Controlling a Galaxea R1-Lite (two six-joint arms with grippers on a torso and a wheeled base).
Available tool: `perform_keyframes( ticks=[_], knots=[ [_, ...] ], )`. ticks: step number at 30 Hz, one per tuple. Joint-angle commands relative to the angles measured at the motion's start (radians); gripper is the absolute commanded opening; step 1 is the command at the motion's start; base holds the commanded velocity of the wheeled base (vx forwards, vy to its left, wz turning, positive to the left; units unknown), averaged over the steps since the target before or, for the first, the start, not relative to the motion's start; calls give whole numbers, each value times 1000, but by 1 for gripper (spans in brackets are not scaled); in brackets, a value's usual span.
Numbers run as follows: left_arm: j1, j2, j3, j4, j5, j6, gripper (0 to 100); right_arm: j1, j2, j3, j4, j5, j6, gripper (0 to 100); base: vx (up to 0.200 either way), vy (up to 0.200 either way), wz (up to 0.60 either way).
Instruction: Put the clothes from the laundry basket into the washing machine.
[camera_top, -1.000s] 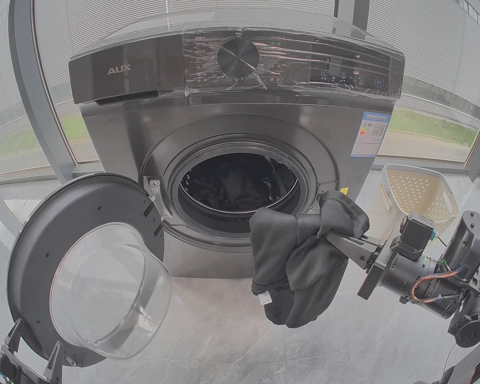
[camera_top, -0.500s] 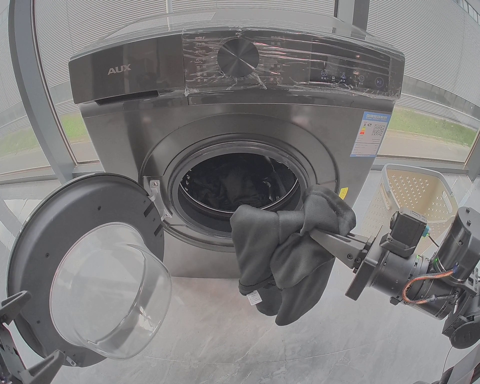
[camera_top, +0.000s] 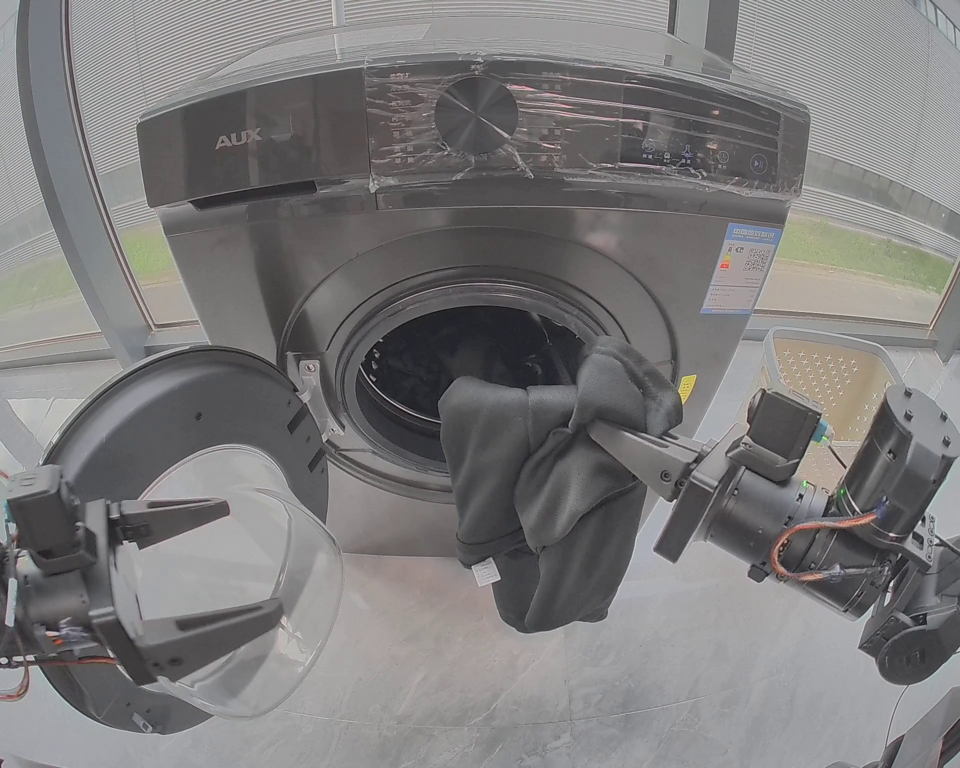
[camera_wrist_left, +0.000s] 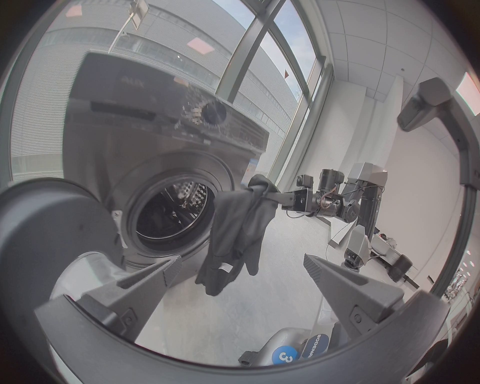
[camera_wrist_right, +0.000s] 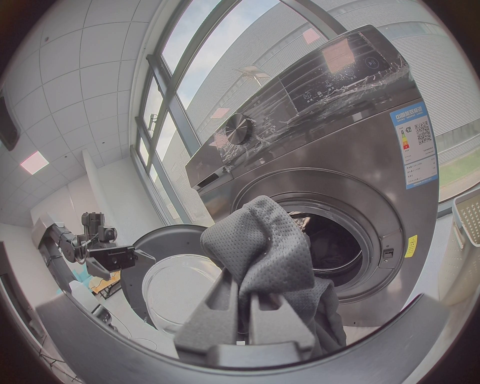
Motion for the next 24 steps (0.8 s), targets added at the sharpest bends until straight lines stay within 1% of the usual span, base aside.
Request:
perform_keyframes(
  ticks=[1,2,3,6,8,10,11,13,15,17,18,19,20,21,24],
  knots=[
    [-127,288,-15,-114,48,-2,100,-15,47,-43,-1,-19,4,0,0,0,0],
    [-127,288,-15,-114,48,-2,100,-15,47,-43,-1,-19,4,0,0,0,0],
    [-142,360,-18,-174,86,-2,100,-21,47,-51,-1,-19,4,0,0,0,0],
    [-151,443,-21,-266,119,-4,100,-28,47,-57,-1,-19,4,0,0,0,0],
    [-164,495,-26,-319,157,-5,100,-28,46,-58,-1,-19,4,0,0,0,0],
    [-168,537,-30,-367,206,-8,100,-28,44,-58,-1,-20,4,0,0,0,0],
    [-177,552,-33,-381,221,-8,100,-29,44,-58,-1,-19,4,0,0,0,0],
    [-196,580,-43,-401,246,-10,100,-31,44,-60,-1,-20,4,0,0,0,0],
    [-211,595,-53,-404,272,-21,100,-34,44,-61,-1,-20,4,0,0,0,0],
    [-227,618,-75,-404,310,-27,100,-37,46,-66,-1,-20,4,0,0,0,0],
    [-230,621,-78,-404,315,-27,100,-37,44,-66,-1,-20,4,0,0,0,0],
    [-239,639,-92,-405,346,-27,100,-37,43,-66,1,-20,4,0,0,0,0],
    [-246,647,-99,-405,358,-28,100,-37,43,-67,-1,-20,4,0,0,0,0],
    [-253,658,-107,-405,367,-28,100,-37,41,-66,1,-20,4,0,0,0,0],
    [-265,684,-121,-405,369,-36,100,-37,41,-64,1,-20,4,0,0,0,0]
  ],
)
